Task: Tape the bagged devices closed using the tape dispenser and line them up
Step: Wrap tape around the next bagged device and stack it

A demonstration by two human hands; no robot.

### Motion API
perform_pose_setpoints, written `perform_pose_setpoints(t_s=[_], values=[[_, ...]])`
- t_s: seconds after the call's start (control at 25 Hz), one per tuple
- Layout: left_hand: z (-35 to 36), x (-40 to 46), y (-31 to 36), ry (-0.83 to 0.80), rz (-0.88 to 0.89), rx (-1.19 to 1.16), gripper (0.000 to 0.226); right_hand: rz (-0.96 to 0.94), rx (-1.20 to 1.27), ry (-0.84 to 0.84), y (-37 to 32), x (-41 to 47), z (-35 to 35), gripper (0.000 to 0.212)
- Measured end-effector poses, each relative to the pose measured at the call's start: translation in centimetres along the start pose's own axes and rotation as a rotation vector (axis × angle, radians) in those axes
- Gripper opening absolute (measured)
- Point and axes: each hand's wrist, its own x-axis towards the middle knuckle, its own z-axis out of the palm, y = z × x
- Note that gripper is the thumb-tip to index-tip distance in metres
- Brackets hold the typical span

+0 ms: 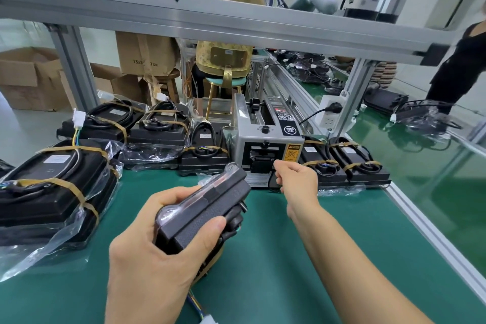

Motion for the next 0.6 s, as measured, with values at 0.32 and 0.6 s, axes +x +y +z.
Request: perform_pose_setpoints(t_s=[0.32,0.6], values=[[-0.4,-0.1,-0.7,-0.048,0.081,0.109,0.048,0.04,-0.035,0.066,-1.2,1.5,1.7,0.006],[-0.3,0.1,-0.9,-0.027,0.085,0.126,0.045,0.063,-0.044,0.086,-1.4,1.9,2.0,0.008]])
